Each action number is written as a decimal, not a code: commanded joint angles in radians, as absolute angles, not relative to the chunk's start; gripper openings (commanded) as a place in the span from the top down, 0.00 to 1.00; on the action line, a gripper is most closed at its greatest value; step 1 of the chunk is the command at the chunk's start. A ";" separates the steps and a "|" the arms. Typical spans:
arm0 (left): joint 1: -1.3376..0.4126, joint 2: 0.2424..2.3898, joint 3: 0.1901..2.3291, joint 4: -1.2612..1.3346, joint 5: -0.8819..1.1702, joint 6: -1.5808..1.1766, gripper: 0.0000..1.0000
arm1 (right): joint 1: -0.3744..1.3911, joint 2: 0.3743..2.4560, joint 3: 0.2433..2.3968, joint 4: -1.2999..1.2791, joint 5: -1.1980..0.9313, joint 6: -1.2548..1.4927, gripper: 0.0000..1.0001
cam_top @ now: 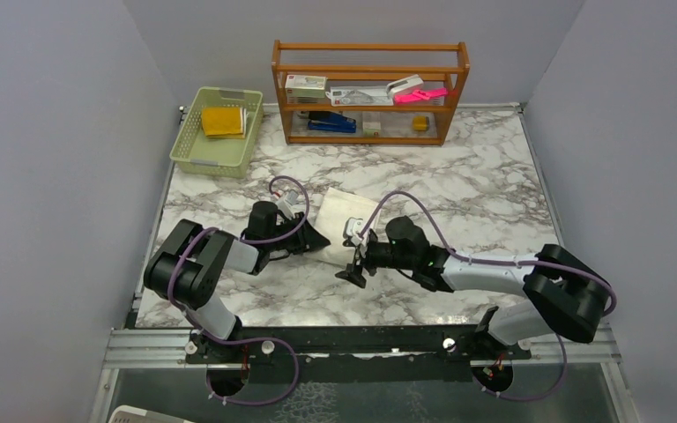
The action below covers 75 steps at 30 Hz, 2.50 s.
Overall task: Roll the towels
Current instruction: Roll the towel at the center of the board.
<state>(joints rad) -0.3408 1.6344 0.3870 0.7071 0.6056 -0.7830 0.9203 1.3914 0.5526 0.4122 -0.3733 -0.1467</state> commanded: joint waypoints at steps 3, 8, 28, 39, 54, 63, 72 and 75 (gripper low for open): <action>-0.344 1.695 0.360 0.548 0.509 -0.698 0.73 | 0.936 1.433 0.520 0.494 -0.243 -0.315 0.22; -0.344 1.725 0.366 0.547 0.513 -0.696 0.73 | 0.942 1.475 0.521 0.474 -0.194 -0.329 0.27; -0.338 1.711 0.390 0.481 0.494 -0.683 0.73 | 0.940 1.631 0.655 0.277 -0.123 -0.066 0.93; -0.230 1.415 0.422 0.332 0.443 -0.687 0.62 | 0.748 1.754 0.750 0.155 -0.534 0.204 0.99; -0.325 1.235 0.363 0.369 0.623 -0.737 0.62 | 0.661 1.966 0.863 0.043 -0.830 0.301 0.99; -0.326 1.425 0.344 0.521 0.594 -0.730 0.67 | 0.640 1.951 0.861 0.020 -0.833 0.312 0.99; -0.321 1.580 0.402 0.522 0.556 -0.669 0.70 | 0.639 1.871 0.863 -0.074 -0.727 0.194 0.83; -0.321 1.602 0.378 0.522 0.548 -0.657 0.71 | 0.641 1.828 0.857 -0.079 -0.679 0.171 0.47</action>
